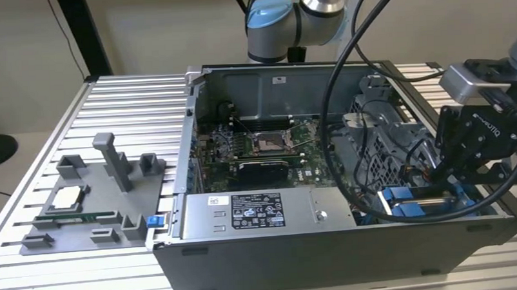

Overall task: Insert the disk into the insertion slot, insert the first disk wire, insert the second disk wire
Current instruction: 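Insert the first disk wire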

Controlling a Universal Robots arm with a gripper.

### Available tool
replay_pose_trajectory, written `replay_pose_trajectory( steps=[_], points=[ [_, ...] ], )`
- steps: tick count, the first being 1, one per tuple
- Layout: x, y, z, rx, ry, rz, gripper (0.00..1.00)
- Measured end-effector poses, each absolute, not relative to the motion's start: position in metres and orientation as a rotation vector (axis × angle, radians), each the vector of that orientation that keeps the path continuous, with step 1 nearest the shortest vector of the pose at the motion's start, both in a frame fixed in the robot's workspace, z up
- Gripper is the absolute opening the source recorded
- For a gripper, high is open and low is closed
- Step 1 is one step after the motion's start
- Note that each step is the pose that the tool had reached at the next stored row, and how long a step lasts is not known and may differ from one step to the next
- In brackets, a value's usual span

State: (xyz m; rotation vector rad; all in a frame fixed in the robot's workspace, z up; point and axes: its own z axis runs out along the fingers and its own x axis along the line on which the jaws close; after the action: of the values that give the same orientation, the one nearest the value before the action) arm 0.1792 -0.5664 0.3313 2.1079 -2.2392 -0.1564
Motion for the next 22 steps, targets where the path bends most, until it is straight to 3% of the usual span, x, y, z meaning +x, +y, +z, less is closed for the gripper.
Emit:
replay_pose_trajectory(
  steps=[4,5,16,22],
  points=[
    [0.179,-0.566,0.331,2.108,-2.24,-0.157,0.0],
    [0.179,-0.566,0.33,2.109,-2.24,-0.158,1.0],
    [0.179,-0.566,0.369,2.108,-2.239,-0.156,1.0],
    [0.18,-0.566,0.372,2.108,-2.238,-0.156,1.0]
  ],
)
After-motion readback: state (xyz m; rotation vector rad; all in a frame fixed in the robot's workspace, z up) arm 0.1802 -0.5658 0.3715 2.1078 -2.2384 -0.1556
